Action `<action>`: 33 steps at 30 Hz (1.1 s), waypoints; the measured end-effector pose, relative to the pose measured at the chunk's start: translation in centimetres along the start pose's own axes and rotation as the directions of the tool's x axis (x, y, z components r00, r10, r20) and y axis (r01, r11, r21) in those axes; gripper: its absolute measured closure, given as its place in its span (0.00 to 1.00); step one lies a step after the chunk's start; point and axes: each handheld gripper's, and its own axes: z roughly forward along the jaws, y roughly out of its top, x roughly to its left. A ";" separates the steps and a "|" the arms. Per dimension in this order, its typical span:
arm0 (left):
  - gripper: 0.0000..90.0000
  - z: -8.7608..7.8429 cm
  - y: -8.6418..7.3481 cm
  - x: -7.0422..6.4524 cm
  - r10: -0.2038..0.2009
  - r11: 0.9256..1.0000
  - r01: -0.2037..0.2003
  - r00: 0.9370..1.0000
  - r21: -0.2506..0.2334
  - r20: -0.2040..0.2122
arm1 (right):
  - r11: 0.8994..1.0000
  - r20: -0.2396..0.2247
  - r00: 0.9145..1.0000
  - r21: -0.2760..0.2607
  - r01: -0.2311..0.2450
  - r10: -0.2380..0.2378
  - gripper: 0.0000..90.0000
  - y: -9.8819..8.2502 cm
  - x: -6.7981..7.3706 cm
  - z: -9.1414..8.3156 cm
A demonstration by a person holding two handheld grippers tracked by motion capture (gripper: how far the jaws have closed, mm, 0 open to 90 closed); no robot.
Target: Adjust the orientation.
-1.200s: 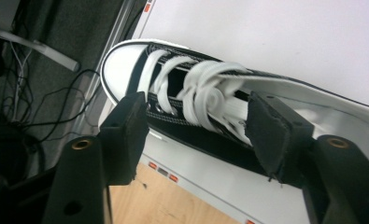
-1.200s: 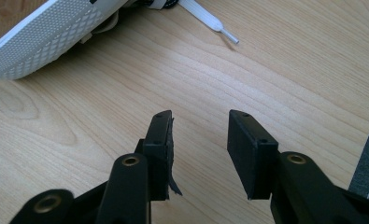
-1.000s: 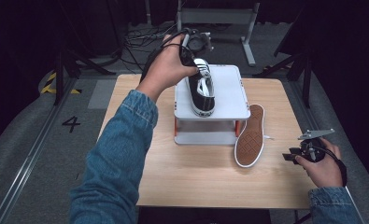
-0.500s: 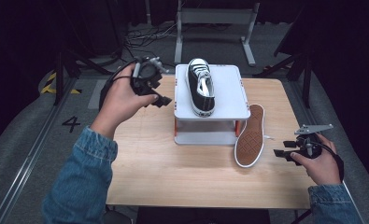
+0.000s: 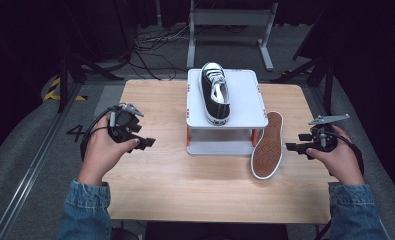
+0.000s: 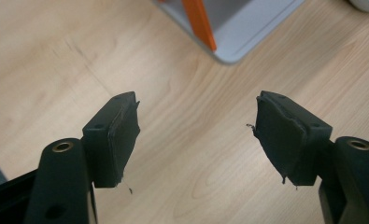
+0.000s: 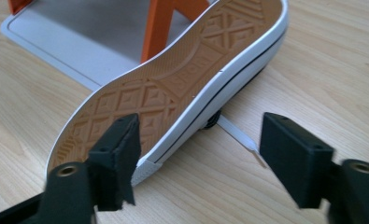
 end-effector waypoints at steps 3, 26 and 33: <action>0.32 1.8 -2.0 0.5 -0.037 0.999 0.038 0.999 0.014 -0.034 | 0.999 -0.021 0.999 0.018 0.043 -0.043 0.47 0.2 0.3 0.7; 0.29 9.7 -6.3 1.4 -0.066 0.984 0.080 0.994 0.159 -0.090 | 0.995 0.014 0.995 0.006 0.100 -0.100 0.96 1.0 3.5 3.0; 0.29 9.9 -6.5 1.5 -0.074 0.983 0.087 0.994 0.162 -0.083 | 0.991 0.020 0.992 0.061 0.120 -0.121 1.00 0.7 3.4 3.4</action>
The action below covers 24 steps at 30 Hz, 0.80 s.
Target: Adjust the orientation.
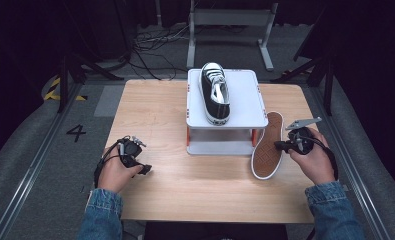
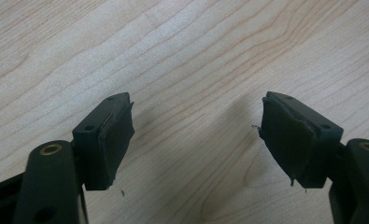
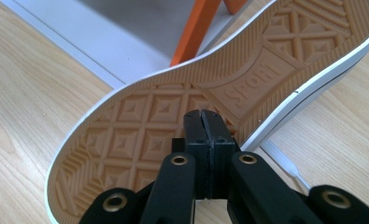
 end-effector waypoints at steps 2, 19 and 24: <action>0.29 0.0 0.2 0.0 0.006 1.000 -0.006 1.000 -0.008 -0.002 | 1.000 0.010 1.000 0.011 -0.013 0.013 1.00 -0.4 -0.3 -0.2; 0.29 0.4 1.5 -0.4 0.028 0.999 -0.027 1.000 -0.021 0.011 | 0.981 0.086 0.986 0.118 -0.155 0.145 0.97 -5.1 -3.4 0.5; 0.29 0.3 1.1 -0.3 0.016 1.000 -0.016 1.000 -0.020 0.011 | 0.979 0.068 0.984 0.110 -0.173 0.166 0.93 -5.3 -3.7 0.1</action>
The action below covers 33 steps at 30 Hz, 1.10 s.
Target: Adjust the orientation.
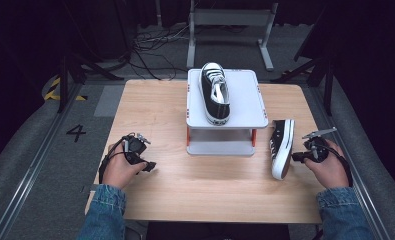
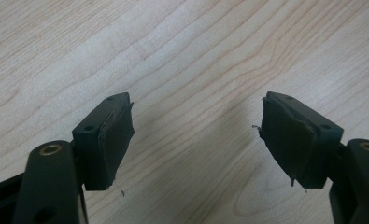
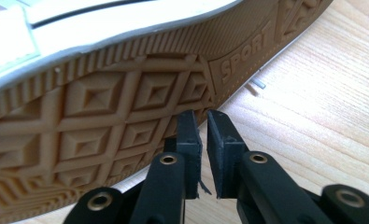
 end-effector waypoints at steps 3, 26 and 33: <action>0.29 -0.1 -0.3 0.1 0.003 1.000 -0.003 1.000 0.001 -0.004 | 1.000 0.009 1.000 -0.025 0.009 -0.008 0.91 0.4 0.1 -0.9; 0.29 0.1 -1.3 -0.6 0.005 1.000 -0.005 1.000 0.014 0.000 | 0.977 -0.029 0.987 -0.155 0.149 -0.156 0.94 4.2 4.5 -3.5; 0.29 0.5 -0.5 -0.7 0.022 1.000 -0.022 1.000 0.007 0.011 | 0.978 -0.029 0.993 -0.178 0.106 -0.113 0.95 3.0 3.4 -4.4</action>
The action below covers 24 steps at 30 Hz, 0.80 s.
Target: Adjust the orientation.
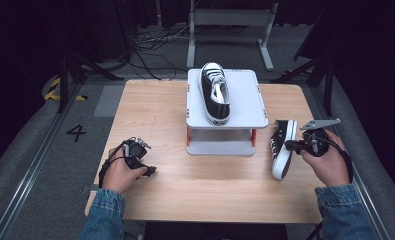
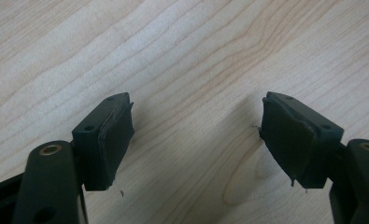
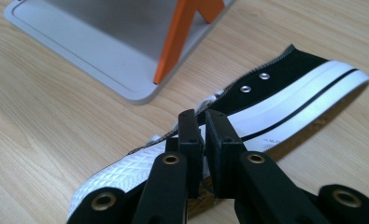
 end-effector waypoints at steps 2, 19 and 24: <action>0.29 0.0 0.2 0.0 0.005 1.000 -0.005 1.000 -0.004 -0.001 | 1.000 0.002 1.000 0.000 -0.015 0.015 0.95 -0.3 -0.2 -0.3; 0.29 0.7 2.5 -0.6 0.036 0.999 -0.035 0.999 -0.031 0.023 | 0.960 0.230 0.968 0.235 -0.154 0.100 1.00 -5.8 -4.2 -2.1; 0.29 0.9 2.5 -0.6 0.029 0.999 -0.028 0.999 -0.023 0.025 | 0.959 0.179 0.972 0.208 -0.191 0.154 1.00 -6.6 -4.8 -0.6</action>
